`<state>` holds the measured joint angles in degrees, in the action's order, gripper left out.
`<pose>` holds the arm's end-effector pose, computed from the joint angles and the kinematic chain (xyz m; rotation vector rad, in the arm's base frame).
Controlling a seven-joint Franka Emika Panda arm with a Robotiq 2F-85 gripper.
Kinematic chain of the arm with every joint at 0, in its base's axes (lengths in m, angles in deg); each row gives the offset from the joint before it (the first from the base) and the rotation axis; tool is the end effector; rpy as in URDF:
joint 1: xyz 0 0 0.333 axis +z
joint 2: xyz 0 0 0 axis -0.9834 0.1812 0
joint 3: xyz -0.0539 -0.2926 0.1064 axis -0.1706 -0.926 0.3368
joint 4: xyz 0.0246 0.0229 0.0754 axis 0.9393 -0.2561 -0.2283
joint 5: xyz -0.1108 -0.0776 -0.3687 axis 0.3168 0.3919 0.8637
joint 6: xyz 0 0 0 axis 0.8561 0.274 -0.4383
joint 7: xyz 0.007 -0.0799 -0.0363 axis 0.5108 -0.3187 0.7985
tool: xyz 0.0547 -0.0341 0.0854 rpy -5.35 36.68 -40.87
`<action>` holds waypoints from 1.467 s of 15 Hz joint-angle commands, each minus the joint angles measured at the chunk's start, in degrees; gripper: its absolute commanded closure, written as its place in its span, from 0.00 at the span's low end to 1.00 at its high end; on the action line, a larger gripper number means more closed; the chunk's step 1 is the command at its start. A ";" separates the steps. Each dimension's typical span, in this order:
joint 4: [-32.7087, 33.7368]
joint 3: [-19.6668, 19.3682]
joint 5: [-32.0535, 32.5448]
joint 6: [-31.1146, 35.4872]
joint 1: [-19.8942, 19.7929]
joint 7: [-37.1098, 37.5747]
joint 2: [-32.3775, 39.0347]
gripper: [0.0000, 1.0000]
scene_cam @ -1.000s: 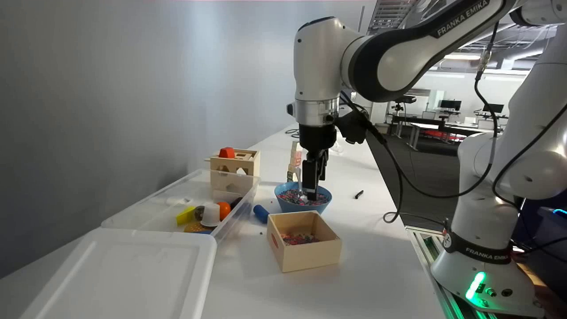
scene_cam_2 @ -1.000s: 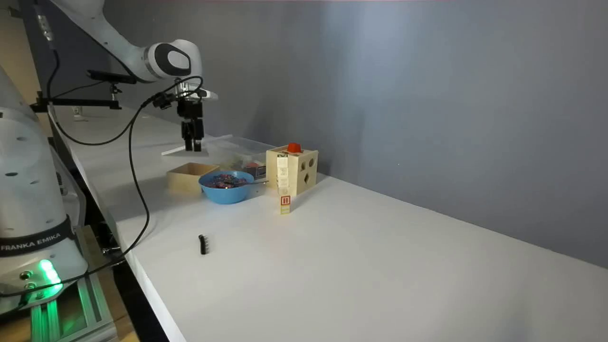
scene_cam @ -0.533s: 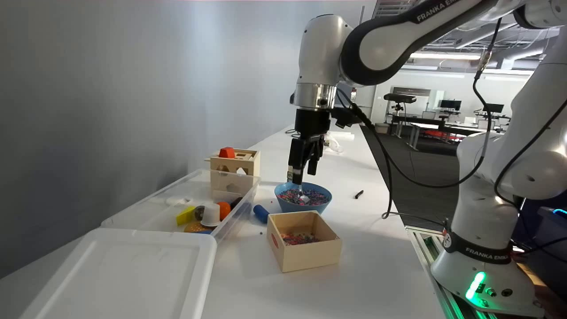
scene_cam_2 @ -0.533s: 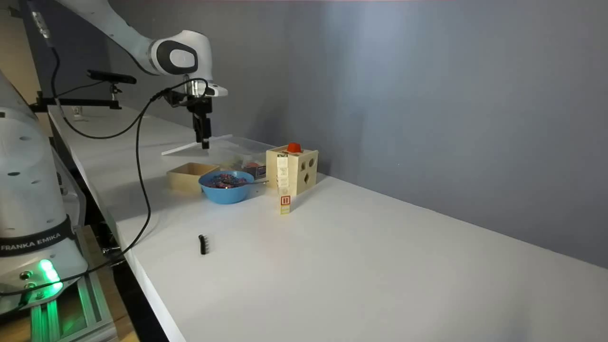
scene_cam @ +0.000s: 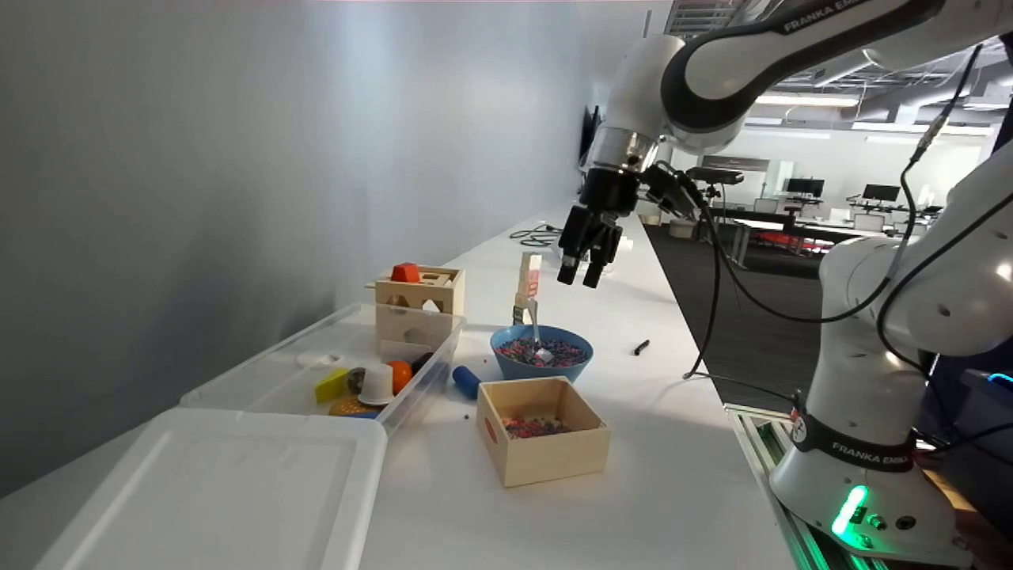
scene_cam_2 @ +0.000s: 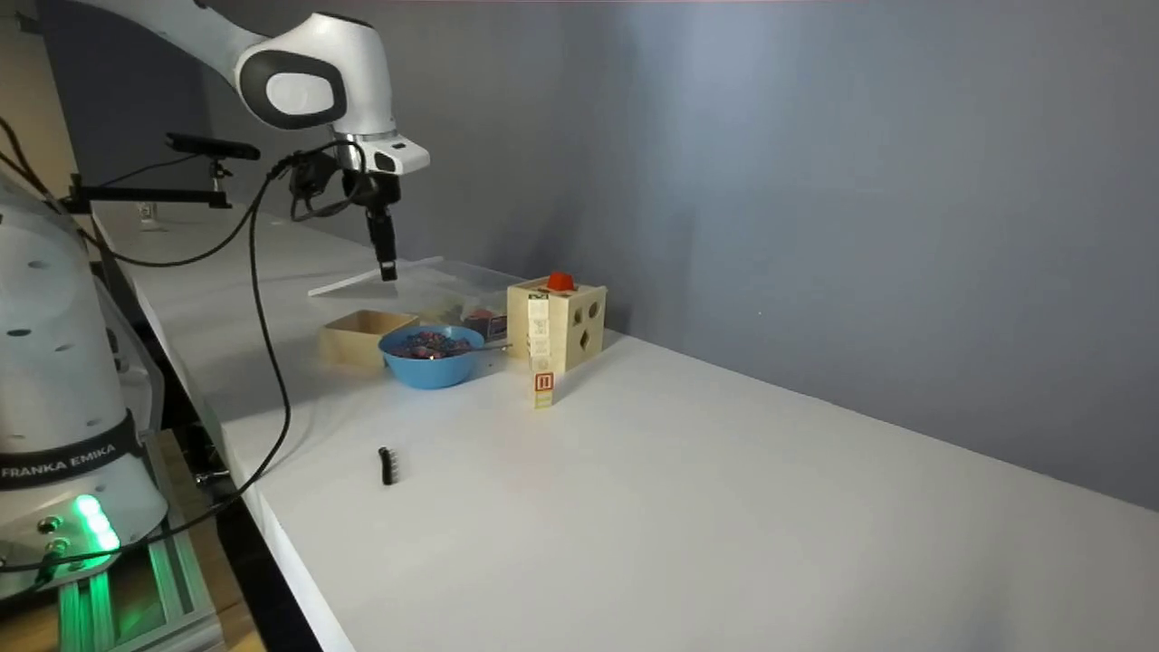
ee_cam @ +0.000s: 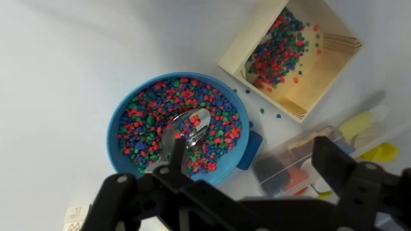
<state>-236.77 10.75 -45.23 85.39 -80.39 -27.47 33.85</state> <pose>0.3642 -0.0202 0.4443 -2.8561 0.5618 -0.2590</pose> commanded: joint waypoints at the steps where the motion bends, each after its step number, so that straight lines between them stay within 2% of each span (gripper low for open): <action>1: -8.69 -2.72 -2.22 5.56 -3.68 -1.58 -11.15 0.00; 2: -4.98 -4.01 -2.14 5.06 -4.74 -1.20 -9.16 0.00; 4: -5.26 -6.46 -1.85 5.25 -8.16 -0.53 -10.96 0.00; 7: -3.94 -9.56 -0.46 2.75 -14.58 1.55 -7.77 0.00; 8: -3.90 -8.18 -1.08 3.50 -12.15 -0.50 -8.93 0.00; 9: -3.92 -8.79 -0.93 3.39 -13.43 -1.17 -8.71 0.00; 12: -3.92 -8.01 -0.83 3.40 -13.00 -1.16 -8.70 0.00; 16: -3.96 -16.08 -8.68 8.67 -8.50 -8.88 -6.59 0.00; 19: -3.93 -22.25 -12.53 8.64 -7.11 -15.57 -4.15 0.00; 22: -2.44 -26.48 -13.69 6.73 -6.62 -21.26 0.33 0.00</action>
<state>-240.85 -12.53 -56.15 92.95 -88.14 -43.37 29.74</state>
